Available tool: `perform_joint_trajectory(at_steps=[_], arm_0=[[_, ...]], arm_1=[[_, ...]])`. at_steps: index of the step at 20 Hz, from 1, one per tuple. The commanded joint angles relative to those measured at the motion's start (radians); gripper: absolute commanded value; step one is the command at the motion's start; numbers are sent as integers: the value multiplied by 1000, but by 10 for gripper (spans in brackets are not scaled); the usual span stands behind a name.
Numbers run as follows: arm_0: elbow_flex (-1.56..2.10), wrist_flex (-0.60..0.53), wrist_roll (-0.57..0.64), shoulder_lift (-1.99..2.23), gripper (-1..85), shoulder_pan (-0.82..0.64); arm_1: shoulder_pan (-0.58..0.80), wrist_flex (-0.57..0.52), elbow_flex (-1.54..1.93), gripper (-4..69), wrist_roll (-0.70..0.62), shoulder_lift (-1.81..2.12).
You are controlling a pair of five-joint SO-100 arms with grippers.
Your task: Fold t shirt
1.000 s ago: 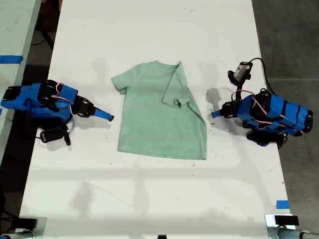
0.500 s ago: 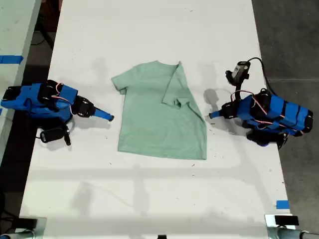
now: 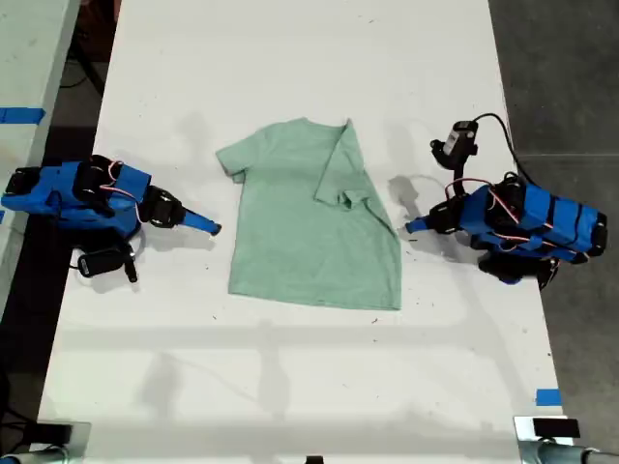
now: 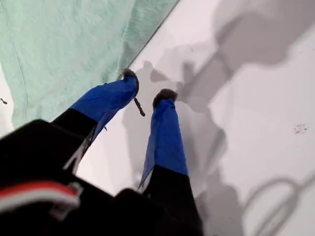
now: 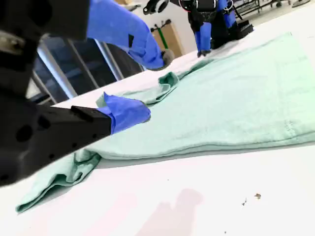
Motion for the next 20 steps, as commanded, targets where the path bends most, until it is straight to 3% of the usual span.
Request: perform_joint_trajectory(at_steps=[1,20], arm_0=[[40,-3,6,8,128,8],[40,-3,6,8,128,8]], arm_1=[[2,-34,48,96,-17,9],[6,-34,48,93,-8,9]])
